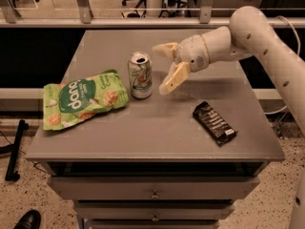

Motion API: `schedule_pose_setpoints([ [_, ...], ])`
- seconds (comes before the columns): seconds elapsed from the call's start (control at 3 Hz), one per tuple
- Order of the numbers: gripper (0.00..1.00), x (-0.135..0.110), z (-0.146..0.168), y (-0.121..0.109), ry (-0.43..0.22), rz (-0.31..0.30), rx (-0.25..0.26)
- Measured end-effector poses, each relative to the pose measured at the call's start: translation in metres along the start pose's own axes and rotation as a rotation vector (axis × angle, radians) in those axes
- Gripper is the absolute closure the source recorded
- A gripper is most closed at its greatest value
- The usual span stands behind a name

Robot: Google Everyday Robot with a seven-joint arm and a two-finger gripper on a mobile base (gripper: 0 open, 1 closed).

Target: Move 7up can near green rice chip bag

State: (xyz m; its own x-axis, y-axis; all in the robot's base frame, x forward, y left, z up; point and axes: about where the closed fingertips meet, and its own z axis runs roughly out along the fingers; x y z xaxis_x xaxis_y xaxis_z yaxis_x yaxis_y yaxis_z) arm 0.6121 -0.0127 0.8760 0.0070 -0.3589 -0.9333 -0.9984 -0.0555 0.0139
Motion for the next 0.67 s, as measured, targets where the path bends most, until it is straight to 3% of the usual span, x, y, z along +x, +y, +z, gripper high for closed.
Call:
schedule_pose_setpoints([
  [0.33, 0.00, -0.021, -0.060, -0.017, 0.002, -0.052, 0.138],
  [0.67, 0.00, -0.038, -0.130, -0.029, -0.048, -0.076, 0.333],
])
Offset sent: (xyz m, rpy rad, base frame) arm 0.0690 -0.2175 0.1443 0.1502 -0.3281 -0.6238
